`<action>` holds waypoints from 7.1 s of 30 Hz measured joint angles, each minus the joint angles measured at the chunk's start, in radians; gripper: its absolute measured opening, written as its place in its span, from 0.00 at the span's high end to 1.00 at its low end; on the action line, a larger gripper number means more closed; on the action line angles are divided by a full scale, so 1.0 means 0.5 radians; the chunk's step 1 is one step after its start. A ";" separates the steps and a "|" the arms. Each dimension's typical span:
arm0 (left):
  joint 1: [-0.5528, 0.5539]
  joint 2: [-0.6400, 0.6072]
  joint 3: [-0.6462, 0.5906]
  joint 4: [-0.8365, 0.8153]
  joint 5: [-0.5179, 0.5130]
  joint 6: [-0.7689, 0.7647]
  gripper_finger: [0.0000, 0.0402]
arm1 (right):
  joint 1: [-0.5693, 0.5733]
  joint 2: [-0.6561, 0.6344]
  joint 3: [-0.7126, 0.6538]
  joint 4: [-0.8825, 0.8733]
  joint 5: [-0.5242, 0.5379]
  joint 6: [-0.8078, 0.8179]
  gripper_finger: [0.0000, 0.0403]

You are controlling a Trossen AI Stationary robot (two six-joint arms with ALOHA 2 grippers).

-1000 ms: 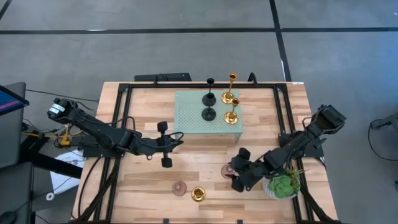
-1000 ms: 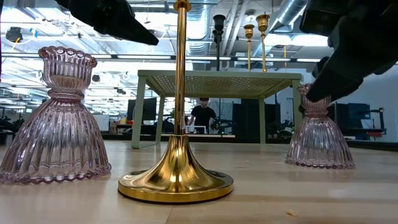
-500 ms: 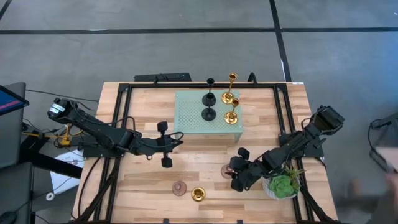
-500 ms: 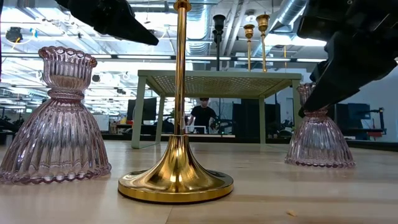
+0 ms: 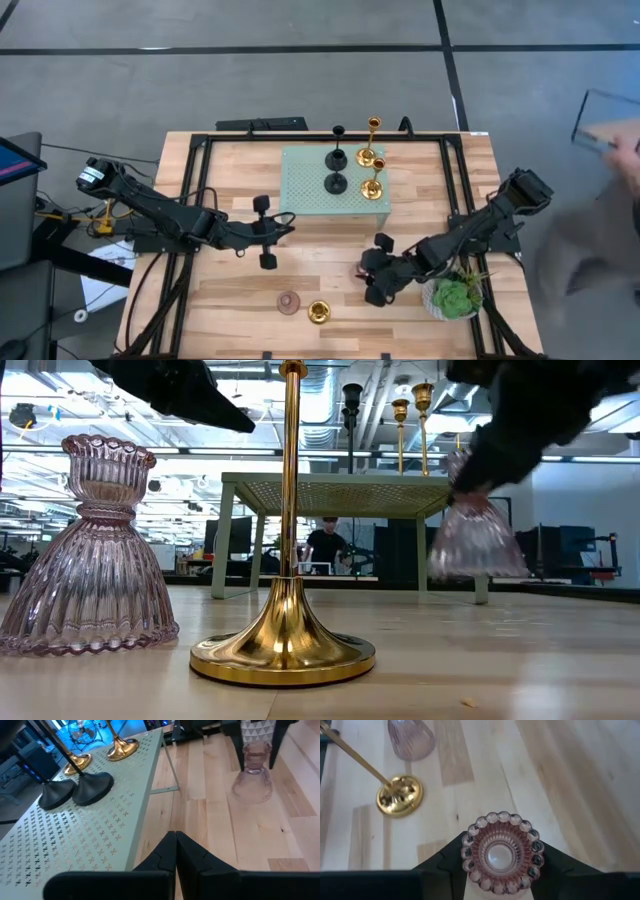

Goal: Pick & Place candle stick holders
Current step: Put the right pink candle holder on the shelf

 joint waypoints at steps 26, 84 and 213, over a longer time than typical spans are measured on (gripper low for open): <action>-0.050 -0.095 0.000 -0.249 0.019 -0.074 0.99 | -0.702 -0.003 0.859 -0.308 -0.360 -0.717 0.63; -0.076 -0.172 0.000 -0.353 0.030 -0.098 0.99 | -0.935 0.365 1.293 -0.222 -0.674 -0.792 0.63; 0.529 0.174 0.000 0.350 0.424 -0.079 0.99 | -1.047 0.466 1.294 -0.112 -0.457 -1.044 0.39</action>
